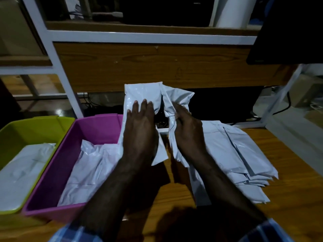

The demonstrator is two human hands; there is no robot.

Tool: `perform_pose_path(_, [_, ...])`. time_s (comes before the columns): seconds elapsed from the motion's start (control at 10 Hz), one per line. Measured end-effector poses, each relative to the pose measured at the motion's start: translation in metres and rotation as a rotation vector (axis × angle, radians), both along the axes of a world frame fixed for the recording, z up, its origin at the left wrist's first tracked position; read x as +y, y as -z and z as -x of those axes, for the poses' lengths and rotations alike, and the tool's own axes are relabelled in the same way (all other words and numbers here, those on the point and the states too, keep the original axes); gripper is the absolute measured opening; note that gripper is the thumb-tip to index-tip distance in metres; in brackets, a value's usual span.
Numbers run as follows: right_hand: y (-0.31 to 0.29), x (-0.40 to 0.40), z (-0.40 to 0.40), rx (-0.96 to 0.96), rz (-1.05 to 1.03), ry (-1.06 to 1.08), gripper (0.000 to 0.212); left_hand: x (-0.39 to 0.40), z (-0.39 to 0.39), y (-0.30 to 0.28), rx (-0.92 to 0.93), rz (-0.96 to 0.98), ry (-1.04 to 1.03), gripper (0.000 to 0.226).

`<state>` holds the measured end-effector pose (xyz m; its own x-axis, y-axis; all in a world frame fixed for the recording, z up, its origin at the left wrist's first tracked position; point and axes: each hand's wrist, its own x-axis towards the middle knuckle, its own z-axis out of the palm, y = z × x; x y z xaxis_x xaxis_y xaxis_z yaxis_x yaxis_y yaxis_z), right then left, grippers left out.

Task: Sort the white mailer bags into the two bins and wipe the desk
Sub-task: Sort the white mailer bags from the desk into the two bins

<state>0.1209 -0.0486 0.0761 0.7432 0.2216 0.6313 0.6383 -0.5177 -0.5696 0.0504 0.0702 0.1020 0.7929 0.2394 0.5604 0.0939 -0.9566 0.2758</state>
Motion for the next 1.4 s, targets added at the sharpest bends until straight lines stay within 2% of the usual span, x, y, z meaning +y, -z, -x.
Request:
perform_pose_path(0.2, [-0.002,0.076,0.033,0.079,0.063,-0.068,0.054,0.086,0.034,0.005,0.094,-0.035,-0.043,0.066])
perform_pose_path(0.4, [0.016,0.142,0.070,0.212,0.213,-0.119,0.060,0.151,0.059,0.049,0.232,-0.042,-0.035,0.064])
perform_pose_path(0.6, [0.038,0.171,0.090,0.301,0.357,-0.113,0.064,0.171,0.067,0.081,0.413,-0.012,-0.011,0.063])
perform_pose_path(0.7, [0.056,0.174,0.090,0.348,0.438,-0.095,0.061,0.174,0.059,0.102,0.574,-0.132,-0.004,0.066])
perform_pose_path(0.8, [0.068,0.176,0.087,0.407,0.526,-0.088,0.054,0.176,0.050,0.116,0.645,-0.216,0.009,0.058])
perform_pose_path(1.0, [0.076,0.182,0.082,0.496,0.612,-0.106,0.038,0.194,0.036,0.144,0.726,-0.269,0.032,0.060])
perform_pose_path(1.1, [0.068,0.187,0.076,0.543,0.636,-0.081,0.037,0.205,0.030,0.158,0.744,-0.214,0.059,0.060])
perform_pose_path(1.2, [0.067,0.188,0.068,0.574,0.687,-0.104,0.042,0.210,0.037,0.150,0.832,-0.188,0.086,0.061])
perform_pose_path(1.3, [0.074,0.185,0.066,0.609,0.835,-0.135,0.046,0.198,0.052,0.130,0.847,-0.100,0.013,0.064])
perform_pose_path(1.4, [0.078,0.185,0.066,0.675,0.900,-0.185,0.058,0.198,0.056,0.136,0.741,-0.178,0.000,0.075])
